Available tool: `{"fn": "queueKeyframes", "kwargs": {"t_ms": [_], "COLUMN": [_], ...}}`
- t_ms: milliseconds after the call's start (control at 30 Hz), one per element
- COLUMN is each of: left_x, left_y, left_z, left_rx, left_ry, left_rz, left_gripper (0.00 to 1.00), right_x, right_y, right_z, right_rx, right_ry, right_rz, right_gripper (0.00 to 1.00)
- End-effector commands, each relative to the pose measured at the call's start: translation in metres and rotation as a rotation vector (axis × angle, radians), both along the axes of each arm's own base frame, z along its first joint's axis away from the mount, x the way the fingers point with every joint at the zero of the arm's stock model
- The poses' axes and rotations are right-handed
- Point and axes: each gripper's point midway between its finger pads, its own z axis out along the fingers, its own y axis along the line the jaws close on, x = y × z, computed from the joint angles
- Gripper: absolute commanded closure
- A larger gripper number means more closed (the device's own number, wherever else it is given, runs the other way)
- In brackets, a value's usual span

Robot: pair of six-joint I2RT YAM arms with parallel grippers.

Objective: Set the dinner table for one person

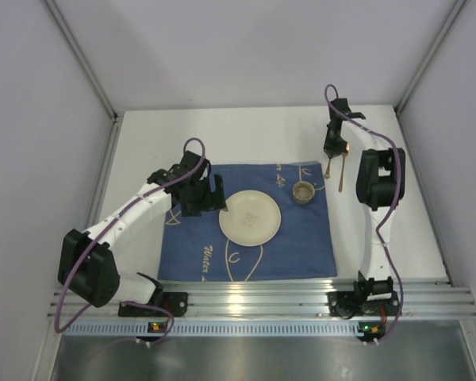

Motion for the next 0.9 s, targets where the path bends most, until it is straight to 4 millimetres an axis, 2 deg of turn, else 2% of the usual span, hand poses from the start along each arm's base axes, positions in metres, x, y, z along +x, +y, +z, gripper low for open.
{"fn": "queueKeyframes", "kwargs": {"t_ms": [0,67,100,167,200,267,300,333,367,400,467,500,567,600,633,667,700,733,767,800,833,867], "left_x": [0.011,0.011,0.012,0.012,0.014,0.017,0.019,0.02,0.024,0.026,0.032,0.031,0.044,0.045,0.049,0.052,0.052,0.054,0.054,0.052,0.048,0.047], "left_y": [-0.003,-0.003,-0.003,-0.004,-0.004,-0.004,-0.004,-0.004,-0.006,-0.007,-0.008,-0.006,0.011,0.018,0.024,0.035,0.043,0.049,0.058,0.066,0.072,0.074], "left_z": [0.013,0.015,0.016,0.018,0.019,0.022,0.025,0.026,0.031,0.033,0.042,0.043,0.058,0.068,0.076,0.082,0.094,0.091,0.092,0.096,0.086,0.086], "left_rx": [-0.017,-0.019,-0.022,-0.027,-0.028,-0.023,-0.021,-0.018,-0.024,-0.026,-0.027,-0.016,0.057,0.07,0.085,0.116,0.112,0.119,0.138,0.12,0.129,0.112], "left_ry": [-0.055,-0.063,-0.064,-0.07,-0.075,-0.087,-0.095,-0.099,-0.113,-0.12,-0.143,-0.137,-0.212,-0.247,-0.283,-0.325,-0.376,-0.403,-0.426,-0.444,-0.43,-0.427], "left_rz": [0.009,0.009,0.01,0.009,0.01,0.011,0.007,0.006,0.006,0.004,0.005,0.011,0.083,0.113,0.14,0.179,0.218,0.251,0.294,0.339,0.355,0.374], "left_gripper": [0.08,0.08,0.08,0.08,0.08,0.08,0.08,0.08,0.07,0.07,0.06,0.02,0.02,0.02,0.02,0.02,0.02,0.02,0.02,0.02,0.02,0.02], "right_x": [-0.028,-0.026,-0.022,-0.02,-0.018,-0.023,-0.028,-0.036,-0.042,-0.054,-0.072,-0.091,-0.114,-0.135,-0.15,-0.168,-0.188,-0.2,-0.218,-0.23,-0.242,-0.257], "right_y": [0.004,0.003,0.004,0.003,0.002,0.002,0.002,0.004,0.009,0.012,0.027,0.032,0.058,0.065,0.082,0.093,0.113,0.123,0.131,0.136,0.145,0.147], "right_z": [-0.02,-0.006,0.014,0.039,0.069,0.099,0.111,0.136,0.146,0.167,0.181,0.189,0.19,0.183,0.178,0.157,0.159,0.152,0.128,0.124,0.114,0.094], "right_rx": [-0.031,-0.038,-0.036,-0.043,-0.044,-0.047,-0.043,-0.029,-0.008,0.005,0.04,0.055,0.114,0.13,0.151,0.181,0.223,0.248,0.278,0.297,0.314,0.332], "right_ry": [0.134,0.105,0.062,0.013,-0.046,-0.091,-0.104,-0.142,-0.154,-0.188,-0.209,-0.217,-0.214,-0.196,-0.181,-0.133,-0.135,-0.123,-0.071,-0.07,-0.05,-0.008], "right_rz": [0.028,0.027,0.029,0.028,0.029,0.033,0.039,0.044,0.06,0.071,0.108,0.121,0.187,0.216,0.268,0.288,0.345,0.366,0.365,0.373,0.391,0.374], "right_gripper": [1.0,1.0,1.0,1.0,1.0,1.0,1.0,1.0,1.0,1.0,1.0,1.0,1.0,1.0,1.0,1.0,1.0,1.0,1.0,1.0,1.0,1.0]}}
